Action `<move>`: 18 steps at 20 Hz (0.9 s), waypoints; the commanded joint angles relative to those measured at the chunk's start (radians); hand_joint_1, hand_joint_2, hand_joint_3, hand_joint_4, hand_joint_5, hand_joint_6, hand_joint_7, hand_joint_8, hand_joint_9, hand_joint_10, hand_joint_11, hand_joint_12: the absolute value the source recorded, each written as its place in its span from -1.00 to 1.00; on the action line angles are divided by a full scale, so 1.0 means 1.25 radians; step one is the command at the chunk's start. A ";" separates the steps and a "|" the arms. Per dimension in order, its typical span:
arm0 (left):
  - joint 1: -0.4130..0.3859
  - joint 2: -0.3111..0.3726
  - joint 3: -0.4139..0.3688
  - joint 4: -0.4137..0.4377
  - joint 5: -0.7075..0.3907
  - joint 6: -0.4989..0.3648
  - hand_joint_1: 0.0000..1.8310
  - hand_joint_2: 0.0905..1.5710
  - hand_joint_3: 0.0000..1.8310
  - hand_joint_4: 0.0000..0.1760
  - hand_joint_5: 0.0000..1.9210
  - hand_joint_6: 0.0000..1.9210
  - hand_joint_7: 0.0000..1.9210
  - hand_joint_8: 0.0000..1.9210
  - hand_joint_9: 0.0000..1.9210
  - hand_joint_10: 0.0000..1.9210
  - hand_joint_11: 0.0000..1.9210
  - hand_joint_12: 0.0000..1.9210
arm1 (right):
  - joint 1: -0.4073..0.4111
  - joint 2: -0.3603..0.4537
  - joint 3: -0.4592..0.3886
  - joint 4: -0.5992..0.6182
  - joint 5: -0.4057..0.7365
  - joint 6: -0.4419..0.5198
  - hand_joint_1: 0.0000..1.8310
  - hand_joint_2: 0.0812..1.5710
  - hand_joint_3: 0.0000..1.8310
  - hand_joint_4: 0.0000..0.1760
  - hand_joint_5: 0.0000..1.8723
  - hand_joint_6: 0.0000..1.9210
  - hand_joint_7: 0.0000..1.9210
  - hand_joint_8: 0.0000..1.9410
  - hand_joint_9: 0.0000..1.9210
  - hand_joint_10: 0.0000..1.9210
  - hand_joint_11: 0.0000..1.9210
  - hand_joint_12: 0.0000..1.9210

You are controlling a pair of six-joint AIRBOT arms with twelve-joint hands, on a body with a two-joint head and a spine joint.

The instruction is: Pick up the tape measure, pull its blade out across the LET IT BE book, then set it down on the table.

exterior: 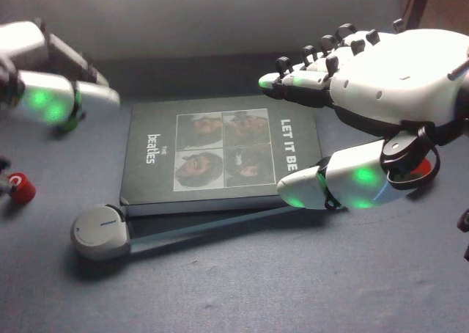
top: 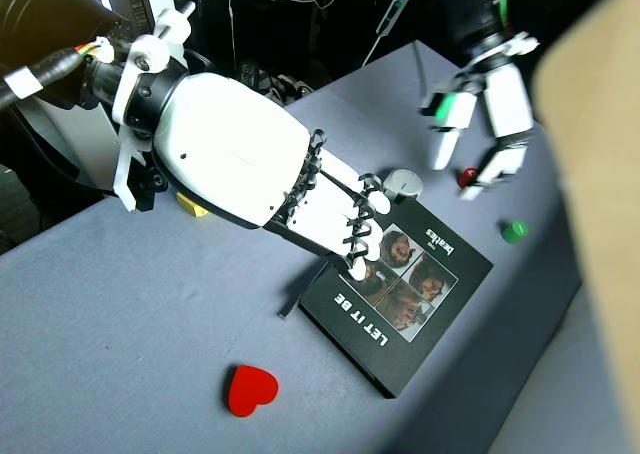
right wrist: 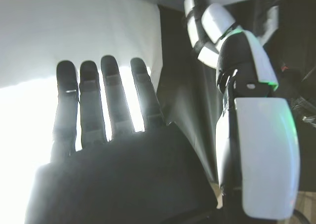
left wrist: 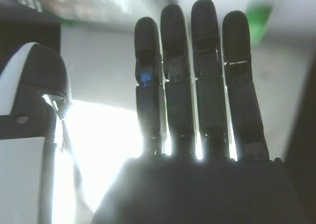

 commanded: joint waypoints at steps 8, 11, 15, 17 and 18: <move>-0.124 0.005 -0.133 -0.363 -0.109 0.419 0.16 0.34 -1.00 -1.00 0.00 0.99 0.07 1.00 0.16 1.00 0.23 1.00 | 0.010 0.006 -0.020 -0.039 0.003 -0.002 0.05 0.28 -1.00 -1.00 -0.14 0.98 0.00 0.99 0.31 0.99 0.64 1.00; -0.164 -0.027 -0.211 -0.512 -0.259 0.671 0.19 0.34 -1.00 -1.00 0.40 1.00 0.51 1.00 0.60 1.00 0.64 1.00 | 0.013 0.007 -0.024 -0.039 0.000 -0.002 0.11 0.43 -0.98 -1.00 0.31 1.00 0.49 1.00 0.65 1.00 0.85 1.00; -0.217 -0.116 -0.274 -0.652 -0.452 0.828 0.12 0.37 -0.99 -1.00 0.43 1.00 0.58 1.00 0.65 1.00 0.70 1.00 | 0.011 0.007 -0.029 -0.039 0.001 -0.002 -0.01 0.61 -0.99 0.97 0.38 1.00 0.53 1.00 0.67 1.00 0.86 1.00; -0.225 -0.129 -0.292 -0.666 -0.515 0.833 0.12 0.37 -0.99 -1.00 0.43 1.00 0.58 1.00 0.65 1.00 0.70 1.00 | 0.010 0.008 -0.031 -0.039 0.003 -0.002 -0.01 0.61 -0.99 0.97 0.38 1.00 0.53 1.00 0.67 1.00 0.86 1.00; -0.229 -0.137 -0.302 -0.671 -0.559 0.833 0.11 0.38 -1.00 -0.60 0.40 1.00 0.57 1.00 0.64 1.00 0.69 1.00 | 0.010 0.008 -0.031 -0.039 0.004 -0.002 -0.02 0.63 -0.99 0.99 0.38 1.00 0.53 1.00 0.67 1.00 0.86 1.00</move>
